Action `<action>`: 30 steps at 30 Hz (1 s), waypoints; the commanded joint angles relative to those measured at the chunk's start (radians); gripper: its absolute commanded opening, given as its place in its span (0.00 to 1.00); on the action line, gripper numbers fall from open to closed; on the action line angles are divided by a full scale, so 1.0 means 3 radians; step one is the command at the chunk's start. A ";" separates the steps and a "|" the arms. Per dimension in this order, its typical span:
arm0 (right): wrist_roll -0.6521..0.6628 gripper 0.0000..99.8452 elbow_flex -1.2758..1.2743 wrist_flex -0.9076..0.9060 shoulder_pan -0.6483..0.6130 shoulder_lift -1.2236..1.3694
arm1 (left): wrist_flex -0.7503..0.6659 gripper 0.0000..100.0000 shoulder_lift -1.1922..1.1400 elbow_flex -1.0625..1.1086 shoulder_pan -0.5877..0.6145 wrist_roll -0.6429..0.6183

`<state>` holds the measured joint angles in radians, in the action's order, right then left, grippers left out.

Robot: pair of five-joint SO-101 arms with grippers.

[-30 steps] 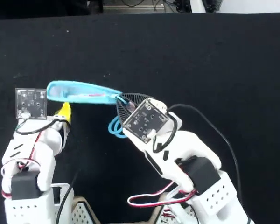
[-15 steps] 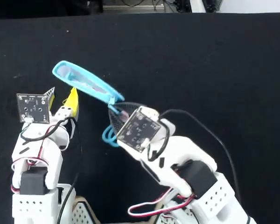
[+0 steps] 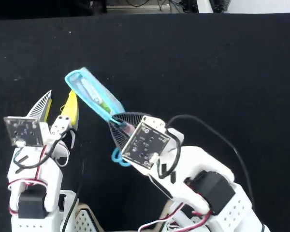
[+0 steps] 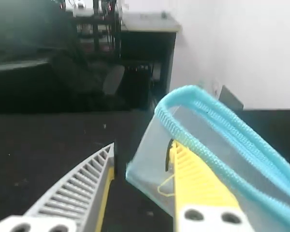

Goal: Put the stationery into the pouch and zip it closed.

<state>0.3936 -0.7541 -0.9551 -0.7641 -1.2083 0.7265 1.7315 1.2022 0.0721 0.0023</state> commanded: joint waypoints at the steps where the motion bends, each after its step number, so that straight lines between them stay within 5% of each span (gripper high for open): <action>1: -0.0031 0.01 0.0340 -0.0005 -0.0031 -0.0023 | 0.0010 0.19 0.0066 -0.0038 -0.0059 -0.0036; 16: -0.0031 0.01 0.0330 -0.0394 -0.0005 -0.0023 | -0.0010 0.19 0.0087 0.0248 -0.0064 -0.0240; 25: -0.0036 0.01 -0.0151 -0.0128 0.0159 -0.0059 | 0.0015 0.19 0.0092 0.0478 -0.0335 -0.0245; 30: -0.0476 0.11 -0.0008 -0.0327 0.0220 -0.0059 | 0.0015 0.19 0.0092 0.0488 -0.0340 -0.0245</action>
<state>0.3414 -0.8032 -1.0242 -0.7135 -1.2098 0.7265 1.7515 1.3648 -0.0123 -0.0652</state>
